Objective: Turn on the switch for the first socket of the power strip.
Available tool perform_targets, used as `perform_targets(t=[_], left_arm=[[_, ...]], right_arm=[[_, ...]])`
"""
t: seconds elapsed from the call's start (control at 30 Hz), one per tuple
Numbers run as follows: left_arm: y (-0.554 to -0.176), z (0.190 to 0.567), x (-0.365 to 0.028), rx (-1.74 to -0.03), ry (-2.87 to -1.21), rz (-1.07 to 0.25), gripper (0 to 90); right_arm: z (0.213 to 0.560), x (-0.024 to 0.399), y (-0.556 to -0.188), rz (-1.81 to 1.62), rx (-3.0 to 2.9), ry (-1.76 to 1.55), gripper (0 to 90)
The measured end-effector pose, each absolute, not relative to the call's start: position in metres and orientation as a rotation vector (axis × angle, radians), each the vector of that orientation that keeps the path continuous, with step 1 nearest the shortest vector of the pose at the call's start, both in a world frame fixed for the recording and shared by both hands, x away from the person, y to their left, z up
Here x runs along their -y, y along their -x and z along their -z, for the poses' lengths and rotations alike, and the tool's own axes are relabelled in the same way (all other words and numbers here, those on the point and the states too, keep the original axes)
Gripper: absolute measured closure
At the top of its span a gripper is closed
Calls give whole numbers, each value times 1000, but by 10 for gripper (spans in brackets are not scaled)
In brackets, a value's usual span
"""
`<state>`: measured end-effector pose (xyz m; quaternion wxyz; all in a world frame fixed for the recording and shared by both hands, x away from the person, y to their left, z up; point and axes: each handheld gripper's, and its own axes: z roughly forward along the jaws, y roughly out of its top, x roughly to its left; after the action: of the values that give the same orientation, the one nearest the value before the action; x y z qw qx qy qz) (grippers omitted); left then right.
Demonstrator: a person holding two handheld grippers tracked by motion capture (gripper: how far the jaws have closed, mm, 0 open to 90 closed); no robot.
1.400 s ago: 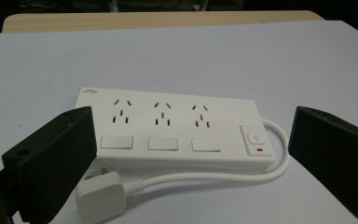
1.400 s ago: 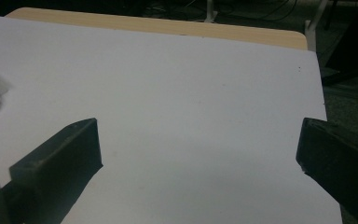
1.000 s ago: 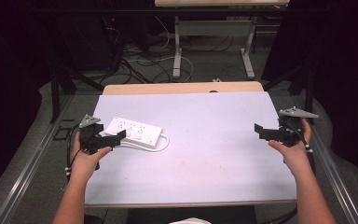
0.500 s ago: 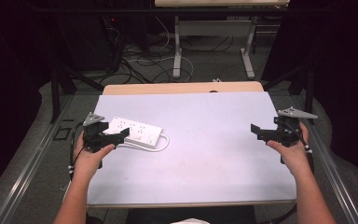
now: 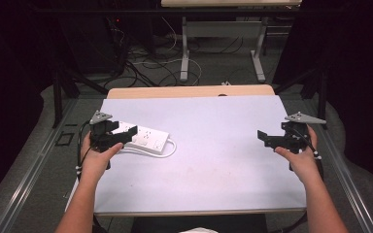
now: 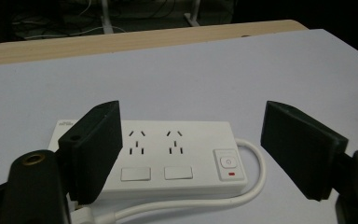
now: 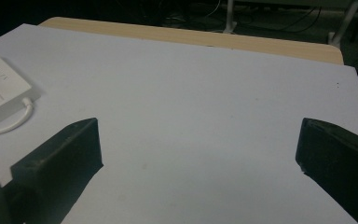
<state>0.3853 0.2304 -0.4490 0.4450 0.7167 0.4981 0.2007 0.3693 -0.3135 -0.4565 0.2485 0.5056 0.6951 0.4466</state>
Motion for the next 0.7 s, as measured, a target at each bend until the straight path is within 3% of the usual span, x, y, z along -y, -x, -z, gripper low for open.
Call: perform_targets(t=[0.7], left_arm=[[-402,436,-217,-1272,-1825,-467,284]], right_arm=[[455,308,-369,-1196,-1910,-1361,0]])
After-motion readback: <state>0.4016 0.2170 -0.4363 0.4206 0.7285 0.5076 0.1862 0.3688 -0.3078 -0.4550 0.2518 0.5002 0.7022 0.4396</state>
